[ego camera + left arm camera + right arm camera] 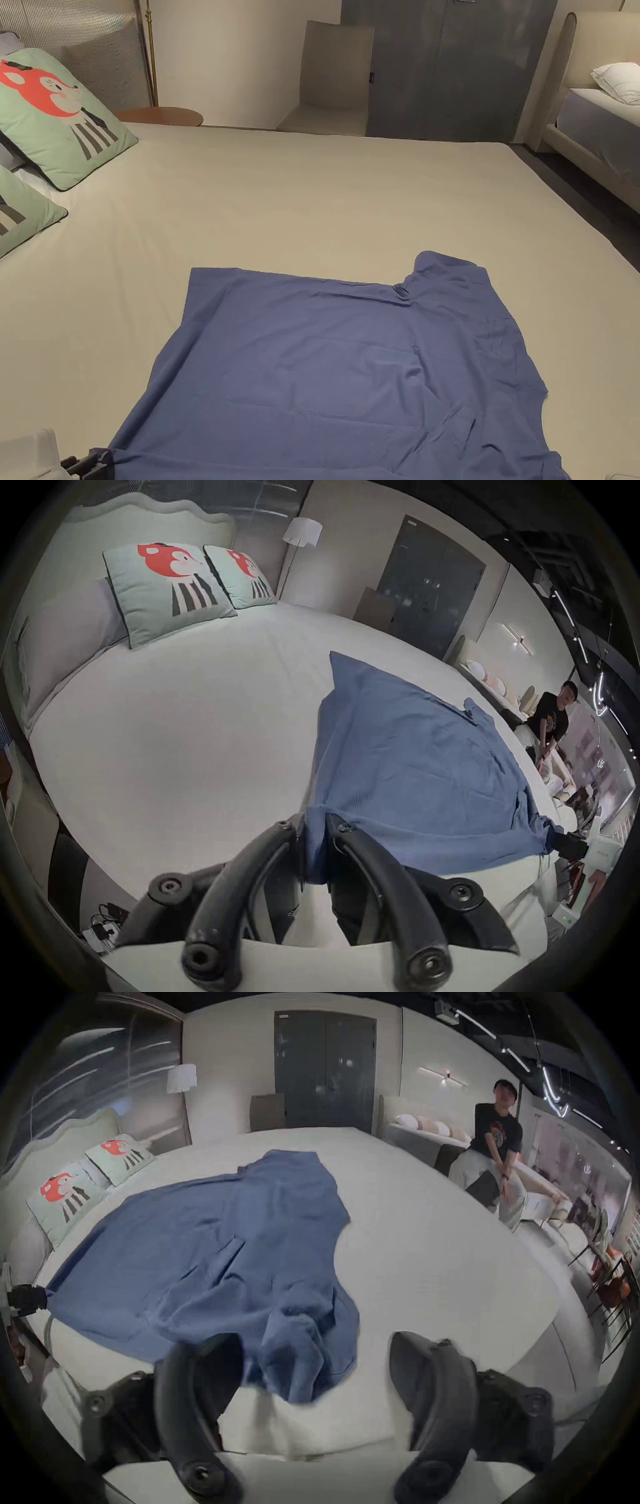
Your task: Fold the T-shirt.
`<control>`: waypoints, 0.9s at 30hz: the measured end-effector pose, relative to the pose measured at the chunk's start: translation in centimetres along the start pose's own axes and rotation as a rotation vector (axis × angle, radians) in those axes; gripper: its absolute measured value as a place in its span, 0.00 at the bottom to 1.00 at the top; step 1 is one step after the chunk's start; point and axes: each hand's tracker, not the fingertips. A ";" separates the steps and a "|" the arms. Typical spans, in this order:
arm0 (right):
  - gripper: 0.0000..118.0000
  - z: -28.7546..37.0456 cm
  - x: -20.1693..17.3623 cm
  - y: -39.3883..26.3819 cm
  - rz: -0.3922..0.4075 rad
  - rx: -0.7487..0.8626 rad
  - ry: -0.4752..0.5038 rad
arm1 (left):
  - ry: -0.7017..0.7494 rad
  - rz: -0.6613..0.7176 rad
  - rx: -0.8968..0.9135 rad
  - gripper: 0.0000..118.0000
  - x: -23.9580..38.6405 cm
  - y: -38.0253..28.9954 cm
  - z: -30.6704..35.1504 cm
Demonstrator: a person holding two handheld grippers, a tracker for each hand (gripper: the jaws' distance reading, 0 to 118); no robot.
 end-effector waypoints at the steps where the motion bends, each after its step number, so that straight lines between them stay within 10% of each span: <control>1: 0.60 -0.1 -0.2 -0.1 0.010 -0.002 0.002 | 0.001 0.000 -0.001 0.05 0.1 0.0 0.0; 6: 0.07 -0.5 -1.3 -0.3 0.065 0.008 -0.005 | 0.007 -0.002 0.004 0.05 0.2 -0.1 0.1; 18: 0.05 2.7 -0.7 5.3 -0.047 0.219 -0.016 | 0.009 -0.036 0.089 0.05 2.0 5.7 1.6; 27: 0.05 -6.5 -1.9 12.8 -0.027 0.131 -0.061 | 0.067 -0.110 -0.022 0.05 5.3 13.2 -9.0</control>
